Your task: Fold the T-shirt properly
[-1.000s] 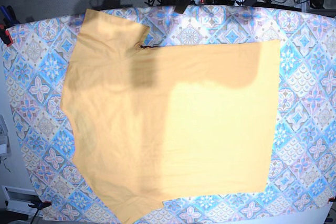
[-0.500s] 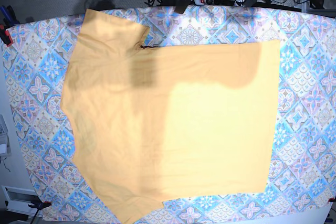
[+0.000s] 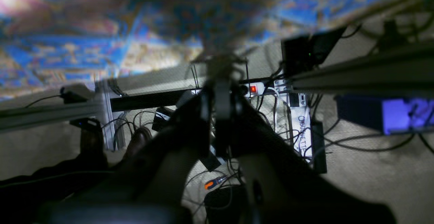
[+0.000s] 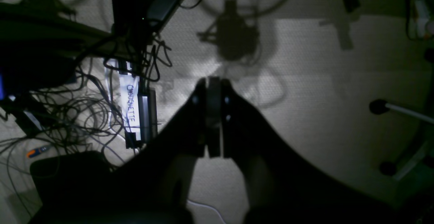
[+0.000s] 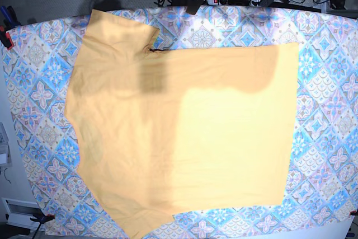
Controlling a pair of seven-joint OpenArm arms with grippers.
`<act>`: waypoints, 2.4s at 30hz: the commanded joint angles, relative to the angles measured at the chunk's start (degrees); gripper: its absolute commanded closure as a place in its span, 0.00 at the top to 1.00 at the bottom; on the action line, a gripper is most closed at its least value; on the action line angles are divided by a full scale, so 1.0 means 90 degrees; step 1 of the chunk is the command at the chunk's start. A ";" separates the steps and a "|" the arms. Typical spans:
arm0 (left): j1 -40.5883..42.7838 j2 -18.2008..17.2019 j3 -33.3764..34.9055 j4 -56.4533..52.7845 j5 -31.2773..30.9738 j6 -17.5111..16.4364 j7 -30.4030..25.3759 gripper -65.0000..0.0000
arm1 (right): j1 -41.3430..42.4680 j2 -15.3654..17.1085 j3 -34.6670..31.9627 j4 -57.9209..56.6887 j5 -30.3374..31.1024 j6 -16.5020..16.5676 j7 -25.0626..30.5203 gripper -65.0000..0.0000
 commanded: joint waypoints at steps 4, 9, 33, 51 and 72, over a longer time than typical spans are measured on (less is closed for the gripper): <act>0.0173 -0.0049 -0.0013 0.0055 0.0001 0.0011 -0.0345 0.00 | -0.0295 0.0046 0.0033 0.0285 0.0011 -0.0018 0.0095 0.01; 0.0290 -0.0058 -0.0013 0.0055 0.0021 0.0011 -0.0921 0.00 | -0.0529 0.0046 0.0082 0.0803 0.0011 -0.0018 0.0095 0.01; 0.0525 -0.0791 -0.0033 0.0856 0.0011 0.0021 -0.3158 0.00 | -0.1320 0.0046 0.0385 0.3978 -0.0008 -0.0018 0.0017 0.01; 0.0662 -0.1035 -0.1019 0.3493 0.0070 0.0021 0.0583 0.01 | -0.1281 0.0007 0.0160 0.4847 -0.1640 -0.0018 -0.0530 0.01; -0.0061 -0.1494 -0.0658 0.3865 -0.1630 -0.0019 0.2136 0.24 | -0.1047 0.0007 0.0160 0.4808 -0.1640 -0.0018 -0.0540 0.01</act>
